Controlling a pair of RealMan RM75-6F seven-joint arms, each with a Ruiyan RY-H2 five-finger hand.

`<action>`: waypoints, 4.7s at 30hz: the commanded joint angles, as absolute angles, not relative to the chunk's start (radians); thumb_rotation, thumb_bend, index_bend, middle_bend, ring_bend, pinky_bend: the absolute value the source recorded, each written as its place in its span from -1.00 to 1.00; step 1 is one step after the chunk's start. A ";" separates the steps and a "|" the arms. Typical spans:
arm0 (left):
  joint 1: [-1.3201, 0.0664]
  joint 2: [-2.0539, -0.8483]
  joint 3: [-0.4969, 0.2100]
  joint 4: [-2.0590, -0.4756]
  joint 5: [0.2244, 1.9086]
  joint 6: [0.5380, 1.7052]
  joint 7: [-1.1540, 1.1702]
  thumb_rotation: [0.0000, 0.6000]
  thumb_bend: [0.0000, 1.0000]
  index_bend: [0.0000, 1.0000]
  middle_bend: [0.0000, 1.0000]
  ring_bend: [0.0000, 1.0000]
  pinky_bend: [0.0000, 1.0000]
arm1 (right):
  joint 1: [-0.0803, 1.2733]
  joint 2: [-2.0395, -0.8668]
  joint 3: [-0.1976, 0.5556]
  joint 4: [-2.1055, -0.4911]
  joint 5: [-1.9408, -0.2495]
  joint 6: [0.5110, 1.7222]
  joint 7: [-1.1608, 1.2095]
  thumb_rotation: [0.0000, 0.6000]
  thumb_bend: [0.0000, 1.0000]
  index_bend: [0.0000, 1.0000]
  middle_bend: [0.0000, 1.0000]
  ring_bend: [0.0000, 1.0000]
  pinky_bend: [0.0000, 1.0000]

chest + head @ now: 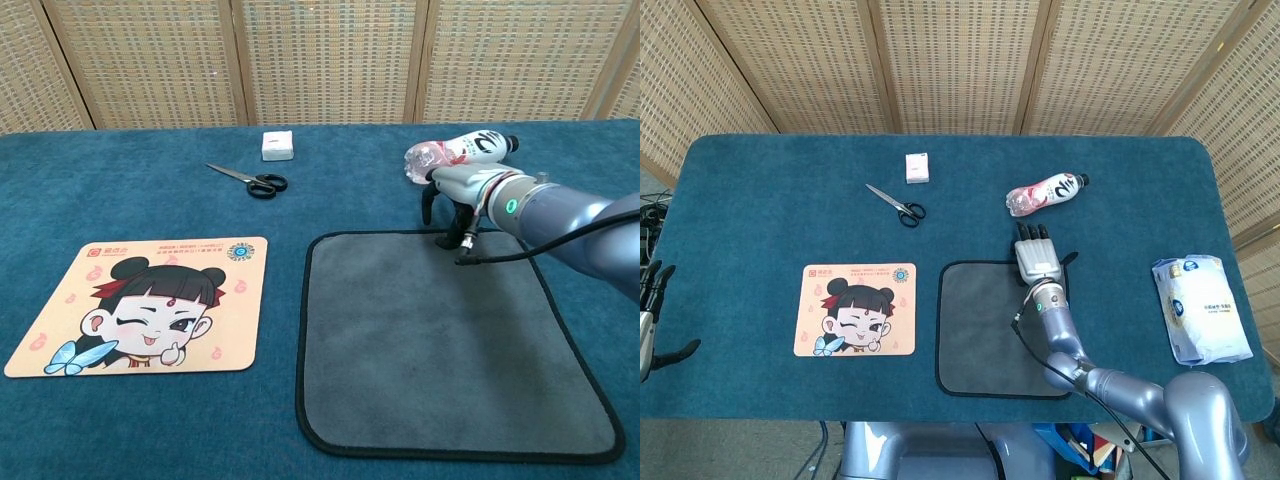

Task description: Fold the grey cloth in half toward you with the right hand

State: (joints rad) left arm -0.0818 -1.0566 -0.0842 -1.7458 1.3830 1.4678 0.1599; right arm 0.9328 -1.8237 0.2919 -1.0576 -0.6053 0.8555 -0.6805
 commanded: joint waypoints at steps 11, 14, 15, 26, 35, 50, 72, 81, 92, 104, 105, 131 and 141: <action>-0.082 -1.051 -0.086 -1.746 1.377 1.470 0.149 1.00 -0.69 -1.00 -1.00 -1.00 -1.00 | 0.938 -1.823 0.282 -1.067 -0.584 0.853 -0.697 1.00 -0.02 -0.05 -1.00 -1.00 -1.00; -0.082 -1.050 -0.085 -1.746 1.378 1.469 0.145 1.00 -0.69 -1.00 -1.00 -1.00 -1.00 | 0.939 -1.820 0.280 -1.075 -0.575 0.854 -0.705 1.00 0.01 0.02 -1.00 -1.00 -1.00; -0.082 -1.049 -0.085 -1.745 1.378 1.469 0.145 1.00 -0.70 -1.00 -1.00 -1.00 -1.00 | 0.939 -1.819 0.279 -1.078 -0.572 0.856 -0.707 1.00 0.02 0.03 -1.00 -1.00 -1.00; -0.083 -1.050 -0.082 -1.748 1.383 1.472 0.149 1.00 -0.70 -1.00 -1.00 -1.00 -1.00 | 0.930 -1.798 0.268 -1.123 -0.599 0.878 -0.693 1.00 0.07 0.14 -1.00 -1.00 -1.00; -0.084 -1.051 -0.075 -1.752 1.393 1.470 0.155 1.00 -0.69 -1.00 -1.00 -1.00 -1.00 | 0.877 -1.729 0.228 -1.264 -0.717 0.947 -0.639 1.00 0.08 0.17 -1.00 -1.00 -1.00; -0.074 -1.047 -0.053 -1.766 1.447 1.495 0.159 1.00 -0.70 -1.00 -1.00 -1.00 -1.00 | 0.747 -1.606 0.081 -1.543 -0.945 1.091 -0.596 1.00 0.08 0.17 -1.00 -1.00 -1.00; -0.050 -1.036 -0.030 -1.774 1.520 1.545 0.139 1.00 -0.69 -1.00 -1.00 -1.00 -1.00 | 0.615 -1.584 -0.079 -1.661 -1.138 1.200 -0.644 1.00 0.08 0.19 -1.00 -1.00 -1.00; -0.046 -1.034 -0.027 -1.773 1.531 1.552 0.133 1.00 -0.69 -1.00 -1.00 -1.00 -1.00 | 0.570 -1.580 -0.113 -1.682 -1.172 1.216 -0.669 1.00 0.08 0.19 -1.00 -1.00 -1.00; -0.043 -1.033 -0.026 -1.774 1.537 1.555 0.134 1.00 -0.70 -1.00 -1.00 -1.00 -1.00 | 0.521 -1.579 -0.135 -1.720 -1.210 1.231 -0.696 1.00 0.08 0.19 -1.00 -1.00 -1.00; -0.042 -1.033 -0.027 -1.774 1.538 1.554 0.132 1.00 -0.70 -1.00 -1.00 -1.00 -1.00 | 0.490 -1.570 -0.150 -1.738 -1.255 1.214 -0.715 1.00 0.08 0.19 -1.00 -1.00 -1.00; -0.042 -1.032 -0.027 -1.774 1.539 1.554 0.132 1.00 -0.70 -1.00 -1.00 -1.00 -1.00 | 0.488 -1.567 -0.152 -1.739 -1.260 1.212 -0.713 1.00 0.08 0.19 -1.00 -1.00 -1.00; -0.040 -1.034 -0.027 -1.775 1.540 1.554 0.136 1.00 -0.69 -1.00 -1.00 -1.00 -1.00 | 0.438 -1.517 -0.187 -1.732 -1.379 1.164 -0.686 1.00 0.08 0.15 -1.00 -1.00 -1.00; -0.040 -1.033 -0.029 -1.775 1.538 1.554 0.134 1.00 -0.69 -1.00 -1.00 -1.00 -1.00 | 0.432 -1.484 -0.181 -1.761 -1.413 1.147 -0.656 1.00 -0.31 -1.00 -1.00 -1.00 -1.00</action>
